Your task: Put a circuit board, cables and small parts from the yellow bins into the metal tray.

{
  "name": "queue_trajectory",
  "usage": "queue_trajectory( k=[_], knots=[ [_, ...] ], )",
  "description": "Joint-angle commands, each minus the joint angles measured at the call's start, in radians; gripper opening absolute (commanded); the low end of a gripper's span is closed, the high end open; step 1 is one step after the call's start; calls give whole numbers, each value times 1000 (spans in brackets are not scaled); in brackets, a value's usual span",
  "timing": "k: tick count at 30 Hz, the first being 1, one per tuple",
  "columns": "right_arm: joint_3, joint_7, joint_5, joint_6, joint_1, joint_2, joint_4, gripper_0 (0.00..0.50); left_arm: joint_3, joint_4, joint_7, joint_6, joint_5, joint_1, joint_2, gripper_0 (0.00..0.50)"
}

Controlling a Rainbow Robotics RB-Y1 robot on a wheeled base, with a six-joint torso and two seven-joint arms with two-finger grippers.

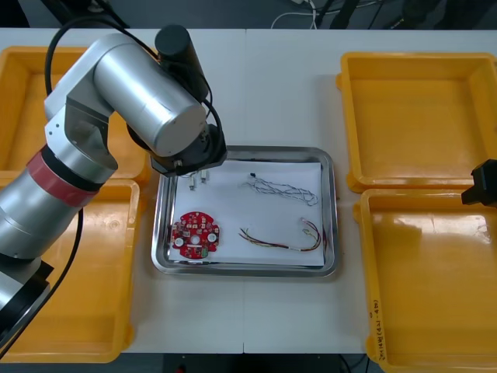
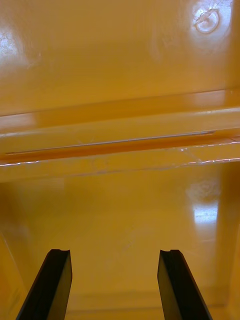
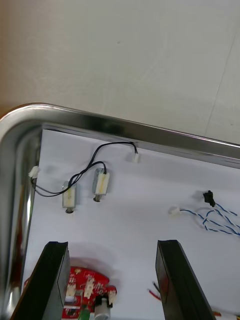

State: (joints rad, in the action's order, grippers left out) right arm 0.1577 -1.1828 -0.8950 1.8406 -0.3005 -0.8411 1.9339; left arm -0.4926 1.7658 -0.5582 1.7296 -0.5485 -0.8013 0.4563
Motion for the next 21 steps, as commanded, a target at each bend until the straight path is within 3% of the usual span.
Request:
queue_trajectory(
  k=[1,12,21],
  knots=[
    [36,48,-9,-9,11,-41,28,500,109,72,-78,81,-64,5,67,500],
    [36,42,-4,-15,12,-41,26,500,270,92,-244,180,-243,5,193,500],
    [36,29,-10,-69,38,-41,26,500,345,90,-316,190,-366,8,294,500]
  ],
)
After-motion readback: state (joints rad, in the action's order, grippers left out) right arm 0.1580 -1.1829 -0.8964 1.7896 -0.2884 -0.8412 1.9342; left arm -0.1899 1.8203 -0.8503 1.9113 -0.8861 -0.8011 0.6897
